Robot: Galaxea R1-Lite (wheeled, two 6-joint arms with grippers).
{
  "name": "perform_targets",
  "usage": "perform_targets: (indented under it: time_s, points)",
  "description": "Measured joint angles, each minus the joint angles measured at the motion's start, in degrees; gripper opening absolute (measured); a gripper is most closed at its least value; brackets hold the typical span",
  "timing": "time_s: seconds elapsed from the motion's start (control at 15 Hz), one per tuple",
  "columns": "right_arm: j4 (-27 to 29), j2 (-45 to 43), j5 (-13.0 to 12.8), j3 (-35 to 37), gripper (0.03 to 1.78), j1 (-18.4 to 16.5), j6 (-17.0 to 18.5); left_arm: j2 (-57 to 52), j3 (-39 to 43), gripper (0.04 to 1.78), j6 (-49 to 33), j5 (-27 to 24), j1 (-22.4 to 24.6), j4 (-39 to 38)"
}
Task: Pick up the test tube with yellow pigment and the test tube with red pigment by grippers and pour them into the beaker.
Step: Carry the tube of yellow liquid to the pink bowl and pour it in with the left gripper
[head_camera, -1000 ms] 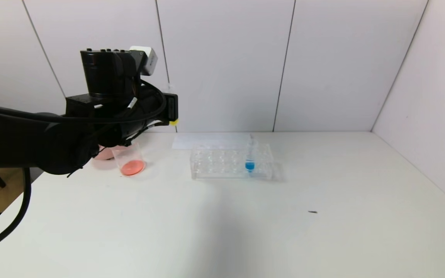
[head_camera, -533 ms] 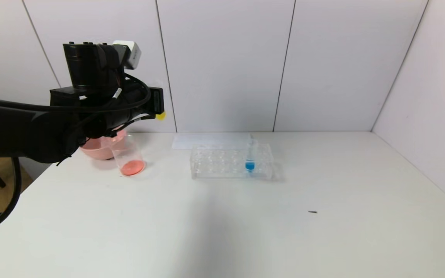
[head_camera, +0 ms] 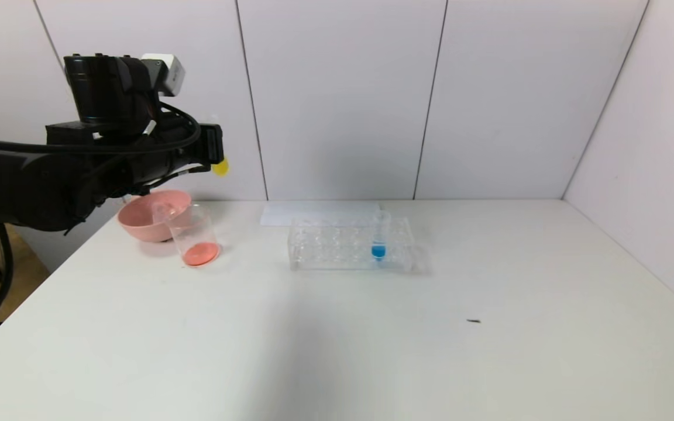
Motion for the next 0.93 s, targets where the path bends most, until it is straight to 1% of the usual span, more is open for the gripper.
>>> perform_targets:
  time_s: [0.33,0.67,0.8,0.93]
  points:
    - [0.00,0.00,0.00,0.00,1.70,0.00,0.02,-0.05,-0.44,0.44,0.00,-1.73,3.54,0.30]
    - [0.00,0.00,0.00,0.00,1.70,0.00,0.00,-0.06,-1.76,0.44,0.04,-2.15,6.60,1.45]
    - [0.00,0.00,0.00,0.00,1.70,0.00,0.00,-0.06,-1.87,0.44,0.00,-4.11,8.11,1.57]
    - [0.00,0.00,0.00,0.00,1.70,0.00,0.02,-0.13,-1.95,0.44,0.00,-4.61,9.64,1.57]
